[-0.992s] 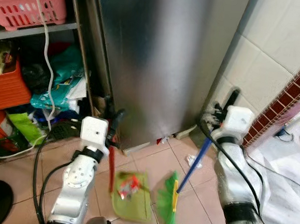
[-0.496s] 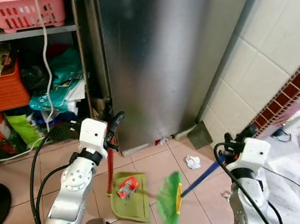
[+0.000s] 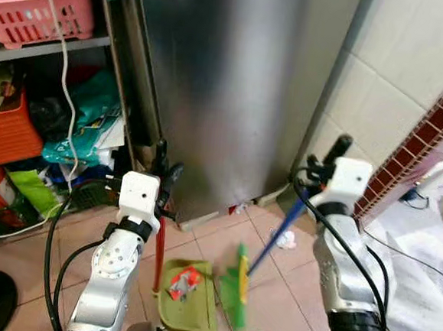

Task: Sweep floor

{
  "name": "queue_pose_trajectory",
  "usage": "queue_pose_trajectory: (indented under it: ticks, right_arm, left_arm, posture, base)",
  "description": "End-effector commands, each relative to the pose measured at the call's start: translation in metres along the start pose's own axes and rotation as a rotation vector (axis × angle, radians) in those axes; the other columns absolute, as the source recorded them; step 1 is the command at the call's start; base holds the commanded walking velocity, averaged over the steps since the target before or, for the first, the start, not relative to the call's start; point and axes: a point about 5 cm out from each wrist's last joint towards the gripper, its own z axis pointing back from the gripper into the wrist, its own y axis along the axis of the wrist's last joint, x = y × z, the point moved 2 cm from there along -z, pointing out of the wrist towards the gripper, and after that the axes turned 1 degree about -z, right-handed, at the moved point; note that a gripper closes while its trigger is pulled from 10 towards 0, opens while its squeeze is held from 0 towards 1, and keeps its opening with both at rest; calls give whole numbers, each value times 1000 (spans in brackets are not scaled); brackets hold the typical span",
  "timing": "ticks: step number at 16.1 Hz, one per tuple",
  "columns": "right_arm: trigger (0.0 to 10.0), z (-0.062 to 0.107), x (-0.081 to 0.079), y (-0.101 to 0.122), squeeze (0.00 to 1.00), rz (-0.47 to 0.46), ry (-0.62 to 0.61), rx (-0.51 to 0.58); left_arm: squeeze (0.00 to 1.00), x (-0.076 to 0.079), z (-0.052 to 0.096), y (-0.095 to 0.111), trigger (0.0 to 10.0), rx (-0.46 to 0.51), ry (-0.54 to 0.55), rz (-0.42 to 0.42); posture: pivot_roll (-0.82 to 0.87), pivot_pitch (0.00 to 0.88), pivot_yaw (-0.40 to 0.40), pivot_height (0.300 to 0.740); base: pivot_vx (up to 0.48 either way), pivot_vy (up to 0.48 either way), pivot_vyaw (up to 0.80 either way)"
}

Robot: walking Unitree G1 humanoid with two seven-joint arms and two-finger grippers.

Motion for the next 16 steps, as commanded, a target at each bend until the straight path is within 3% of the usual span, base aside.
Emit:
queue_pose_trajectory:
  ticks: [1, 2, 8, 9, 10, 14, 16]
  right_arm:
    - [1412, -3, 0, 8, 0, -17, -5, 40]
    - [0, -3, 0, 6, 0, -22, -10, 41]
    - [0, -1, 6, -4, 0, -4, -23, 8]
    - [7765, -3, 6, -2, 0, 10, -21, 12]
    - [10000, -5, 6, -1, 0, 17, -23, 14]
    - [10000, -9, 10, 1, 0, 53, -32, 26]
    - [10000, -9, 9, -1, 0, 52, -31, 20]
  left_arm:
    - [0, -2, -3, 18, 10000, 72, 9, -17]
    - [0, -2, -3, 16, 10000, 67, 15, -13]
    - [0, 1, 3, 8, 10000, 37, 27, -5]
    - [0, 0, 2, 9, 10000, 36, 25, -8]
    - [0, 0, 0, 9, 10000, 39, 23, -11]
    - [0, 1, -5, 16, 10000, 65, 10, -17]
    - [0, 1, -6, 17, 10000, 69, 9, -9]
  posture:
    - [-22, 4, 3, 740]
    - [-20, 0, 0, 740]
    - [-16, 0, -18, 740]
    - [-18, 0, -16, 740]
    - [-20, 0, -15, 740]
    - [-21, 0, -11, 740]
    - [-18, 0, -10, 740]
  base:
    - [0, 0, 0]
    - [0, 0, 0]
    - [0, 0, 0]
    - [0, 0, 0]
    - [0, 0, 0]
    - [0, 0, 0]
    - [0, 0, -800]
